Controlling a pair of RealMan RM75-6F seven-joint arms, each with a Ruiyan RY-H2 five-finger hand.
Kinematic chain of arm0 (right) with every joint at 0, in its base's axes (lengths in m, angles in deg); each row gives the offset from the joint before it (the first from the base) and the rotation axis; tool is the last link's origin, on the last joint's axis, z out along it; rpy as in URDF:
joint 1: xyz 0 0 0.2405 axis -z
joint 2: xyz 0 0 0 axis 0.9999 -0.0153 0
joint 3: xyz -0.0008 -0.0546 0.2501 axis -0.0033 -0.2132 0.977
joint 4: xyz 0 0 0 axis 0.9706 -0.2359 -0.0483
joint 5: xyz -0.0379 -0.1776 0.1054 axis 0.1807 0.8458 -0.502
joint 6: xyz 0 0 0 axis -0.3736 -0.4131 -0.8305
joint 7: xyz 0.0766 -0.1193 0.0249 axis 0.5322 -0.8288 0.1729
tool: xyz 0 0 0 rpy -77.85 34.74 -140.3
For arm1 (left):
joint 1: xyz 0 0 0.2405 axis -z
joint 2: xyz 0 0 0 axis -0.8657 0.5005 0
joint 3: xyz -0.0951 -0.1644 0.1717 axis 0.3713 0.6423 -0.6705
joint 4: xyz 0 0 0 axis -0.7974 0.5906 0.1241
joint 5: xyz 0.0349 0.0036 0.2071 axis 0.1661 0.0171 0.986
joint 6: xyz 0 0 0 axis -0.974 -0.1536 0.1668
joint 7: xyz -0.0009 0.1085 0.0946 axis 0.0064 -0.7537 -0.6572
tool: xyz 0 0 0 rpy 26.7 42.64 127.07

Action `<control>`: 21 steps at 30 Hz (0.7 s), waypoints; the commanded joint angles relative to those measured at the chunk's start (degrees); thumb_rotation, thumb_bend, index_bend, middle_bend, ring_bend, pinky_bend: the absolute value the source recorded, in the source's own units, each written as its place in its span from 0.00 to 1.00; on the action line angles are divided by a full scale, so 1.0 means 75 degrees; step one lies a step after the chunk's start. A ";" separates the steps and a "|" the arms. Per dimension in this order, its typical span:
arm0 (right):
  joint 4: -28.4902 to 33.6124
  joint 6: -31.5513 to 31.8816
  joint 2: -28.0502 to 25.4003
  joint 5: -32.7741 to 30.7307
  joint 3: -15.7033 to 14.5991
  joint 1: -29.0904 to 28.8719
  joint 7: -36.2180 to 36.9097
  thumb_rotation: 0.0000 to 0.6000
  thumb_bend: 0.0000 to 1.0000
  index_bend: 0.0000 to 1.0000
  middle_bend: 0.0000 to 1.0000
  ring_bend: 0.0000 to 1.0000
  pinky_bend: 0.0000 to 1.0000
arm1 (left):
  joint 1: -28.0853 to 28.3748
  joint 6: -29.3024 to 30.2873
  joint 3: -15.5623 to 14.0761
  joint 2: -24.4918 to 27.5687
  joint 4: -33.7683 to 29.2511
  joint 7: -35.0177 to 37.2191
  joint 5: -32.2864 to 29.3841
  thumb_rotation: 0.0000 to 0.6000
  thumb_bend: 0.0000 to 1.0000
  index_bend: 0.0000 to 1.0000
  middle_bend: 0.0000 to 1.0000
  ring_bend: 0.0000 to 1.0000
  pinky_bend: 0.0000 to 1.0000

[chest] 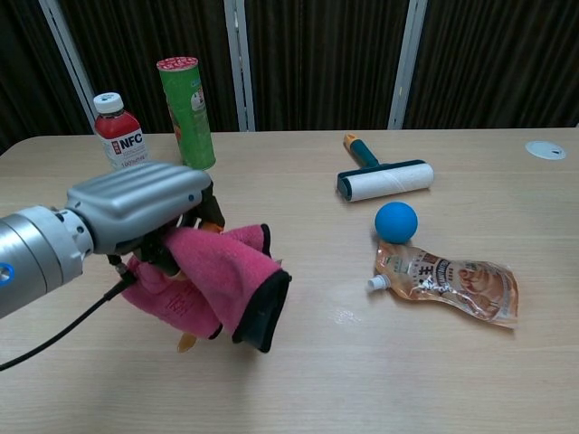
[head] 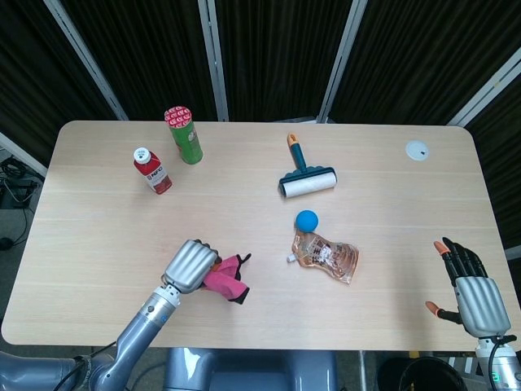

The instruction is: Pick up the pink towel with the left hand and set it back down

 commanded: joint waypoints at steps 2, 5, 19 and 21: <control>-0.0003 0.0000 0.0004 0.0005 0.0002 -0.0004 -0.0012 1.00 0.06 0.00 0.00 0.00 0.08 | -0.0078 -0.0162 -0.0337 -0.0231 0.0342 0.0106 0.0115 1.00 0.47 0.88 0.68 0.60 0.58; -0.0004 0.0001 0.0005 0.0005 0.0001 -0.0002 -0.0011 1.00 0.06 0.00 0.00 0.00 0.08 | -0.0128 -0.0224 -0.0511 -0.0418 0.0529 0.0120 0.0146 1.00 0.47 0.88 0.68 0.60 0.58; 0.0012 -0.0012 -0.0015 0.0016 -0.0015 0.0001 0.0037 1.00 0.06 0.00 0.00 0.00 0.08 | -0.0402 -0.0247 -0.0808 -0.0530 0.1367 0.0127 0.0025 1.00 0.47 0.88 0.68 0.60 0.58; 0.0014 -0.0012 -0.0012 0.0026 -0.0018 0.0000 0.0022 1.00 0.06 0.00 0.00 0.00 0.08 | -0.0445 -0.0250 -0.0805 -0.0431 0.1496 0.0186 -0.0021 1.00 0.47 0.88 0.68 0.60 0.58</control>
